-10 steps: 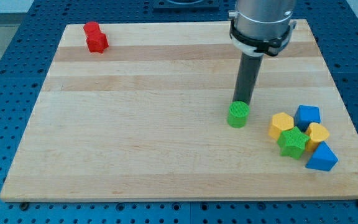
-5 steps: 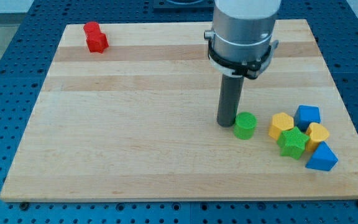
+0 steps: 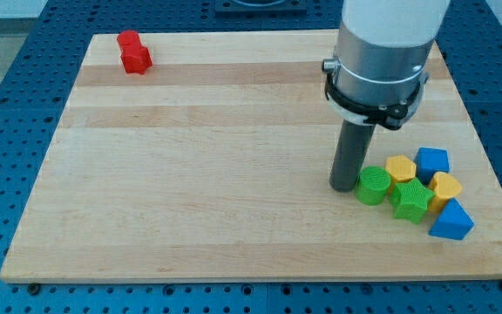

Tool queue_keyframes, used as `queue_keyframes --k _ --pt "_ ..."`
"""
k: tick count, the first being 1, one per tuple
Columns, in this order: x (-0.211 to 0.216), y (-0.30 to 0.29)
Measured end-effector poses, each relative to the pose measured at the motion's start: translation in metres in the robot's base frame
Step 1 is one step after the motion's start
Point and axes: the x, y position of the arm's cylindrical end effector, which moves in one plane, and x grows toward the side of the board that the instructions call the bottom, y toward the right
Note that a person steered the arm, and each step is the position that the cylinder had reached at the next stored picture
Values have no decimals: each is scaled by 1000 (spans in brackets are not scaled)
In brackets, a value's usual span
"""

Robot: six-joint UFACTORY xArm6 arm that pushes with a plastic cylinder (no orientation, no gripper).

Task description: Push the green circle into the group of yellow blocks blue blocks and green star

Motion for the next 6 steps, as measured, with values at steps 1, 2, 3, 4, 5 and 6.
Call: queue_keyframes --k 1,2,3,4,5,6 --pt "-13 0" --pt "-14 7" --pt "-12 12" --pt "-7 13" --pt "-3 13" --pt "-1 13"
